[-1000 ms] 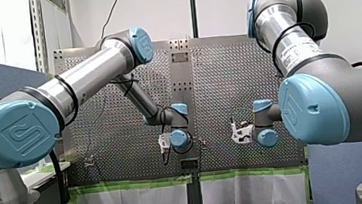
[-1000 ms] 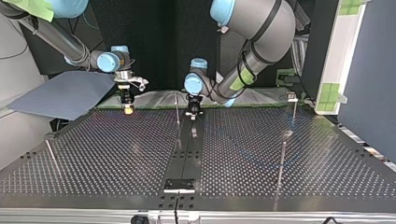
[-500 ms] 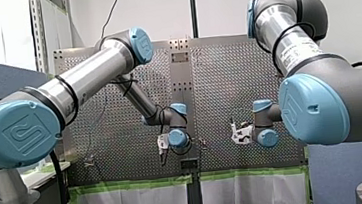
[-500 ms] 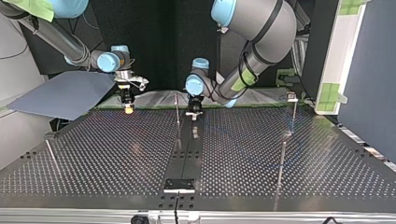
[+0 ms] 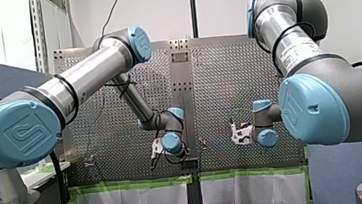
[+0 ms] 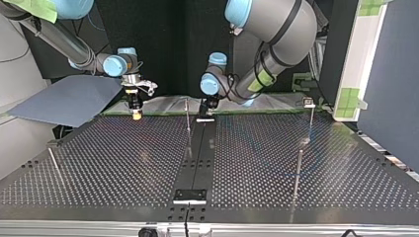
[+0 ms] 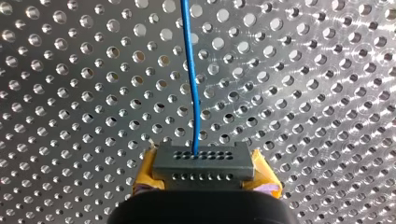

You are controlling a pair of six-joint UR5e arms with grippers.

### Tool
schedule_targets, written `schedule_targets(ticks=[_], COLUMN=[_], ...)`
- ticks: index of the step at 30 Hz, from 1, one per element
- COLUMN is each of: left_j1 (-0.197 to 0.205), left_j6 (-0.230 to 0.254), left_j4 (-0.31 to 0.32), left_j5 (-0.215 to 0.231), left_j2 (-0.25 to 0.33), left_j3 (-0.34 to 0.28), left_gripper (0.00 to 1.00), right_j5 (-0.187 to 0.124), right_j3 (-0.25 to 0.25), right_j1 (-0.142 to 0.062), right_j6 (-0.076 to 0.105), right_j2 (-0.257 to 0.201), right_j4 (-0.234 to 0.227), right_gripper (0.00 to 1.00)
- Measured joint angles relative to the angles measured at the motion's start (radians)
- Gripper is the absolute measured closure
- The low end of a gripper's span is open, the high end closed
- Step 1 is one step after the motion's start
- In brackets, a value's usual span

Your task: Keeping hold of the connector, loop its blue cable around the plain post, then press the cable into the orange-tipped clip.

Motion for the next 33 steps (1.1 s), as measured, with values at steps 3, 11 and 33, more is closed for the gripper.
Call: schedule_targets(ticks=[3, 11, 33], left_j1=[-0.001, -0.01, -0.076], left_j6=[0.003, -0.017, -0.02], left_j4=[0.025, 0.06, 0.031], left_j5=[0.018, 0.053, 0.104], left_j2=[0.022, 0.106, 0.164], left_j3=[-0.027, -0.111, -0.182], left_gripper=[0.0, 0.0, 0.0], right_j5=[0.0, 0.0, -0.004], right_j3=[0.0, 0.0, 0.001], right_j1=[0.001, 0.004, 0.003], right_j6=[-0.001, -0.003, -0.004], right_j2=[0.0, 0.0, 0.0], right_j4=[0.005, 0.015, 0.02], right_gripper=[1.0, 1.0, 1.0])
